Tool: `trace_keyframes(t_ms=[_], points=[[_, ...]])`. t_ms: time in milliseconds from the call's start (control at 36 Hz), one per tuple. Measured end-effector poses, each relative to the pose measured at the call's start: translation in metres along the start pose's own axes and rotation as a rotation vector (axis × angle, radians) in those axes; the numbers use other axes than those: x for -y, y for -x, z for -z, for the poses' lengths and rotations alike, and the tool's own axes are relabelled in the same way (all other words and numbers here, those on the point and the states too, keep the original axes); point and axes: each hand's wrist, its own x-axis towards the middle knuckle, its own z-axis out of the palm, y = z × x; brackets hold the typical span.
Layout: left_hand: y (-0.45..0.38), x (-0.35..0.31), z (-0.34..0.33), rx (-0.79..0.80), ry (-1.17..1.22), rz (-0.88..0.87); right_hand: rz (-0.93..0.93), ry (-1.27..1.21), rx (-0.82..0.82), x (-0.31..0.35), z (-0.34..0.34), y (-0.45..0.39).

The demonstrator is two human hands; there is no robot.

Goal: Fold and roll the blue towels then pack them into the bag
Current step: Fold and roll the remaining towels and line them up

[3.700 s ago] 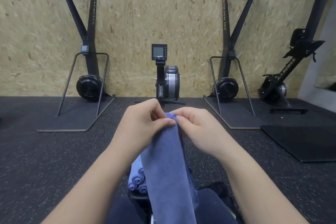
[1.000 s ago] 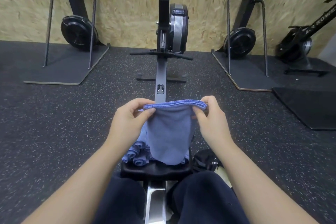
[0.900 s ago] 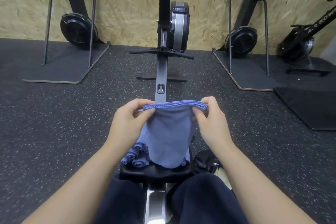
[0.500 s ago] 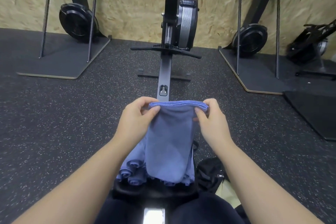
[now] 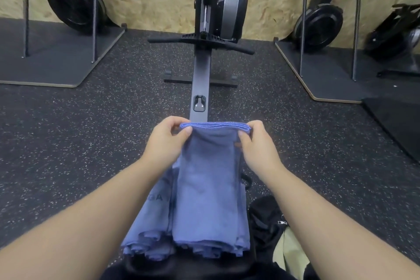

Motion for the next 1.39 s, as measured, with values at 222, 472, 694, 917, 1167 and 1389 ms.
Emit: trace_keyframes(t_ms=[222,472,694,917,1167,1389], points=[[-0.027,0.035,-0.016,-0.02,0.01,0.078,-0.033,0.054,0.049,-0.021,-0.025,-0.024],[-0.031,0.058,-0.04,0.061,-0.009,0.119,-0.082,0.11,0.099,-0.04,-0.047,-0.038],[0.003,0.065,-0.034,0.205,-0.372,-0.16,0.0,0.094,0.182,-0.045,-0.049,-0.011],[0.072,0.085,-0.019,0.298,-0.9,-0.436,0.151,0.224,0.314,-0.048,-0.041,0.062],[0.125,0.102,0.0,0.388,-1.175,-0.582,0.266,0.372,0.334,-0.073,-0.039,0.135],[0.128,0.118,-0.003,0.197,-1.107,-0.554,0.22,0.441,0.337,-0.078,-0.037,0.15]])
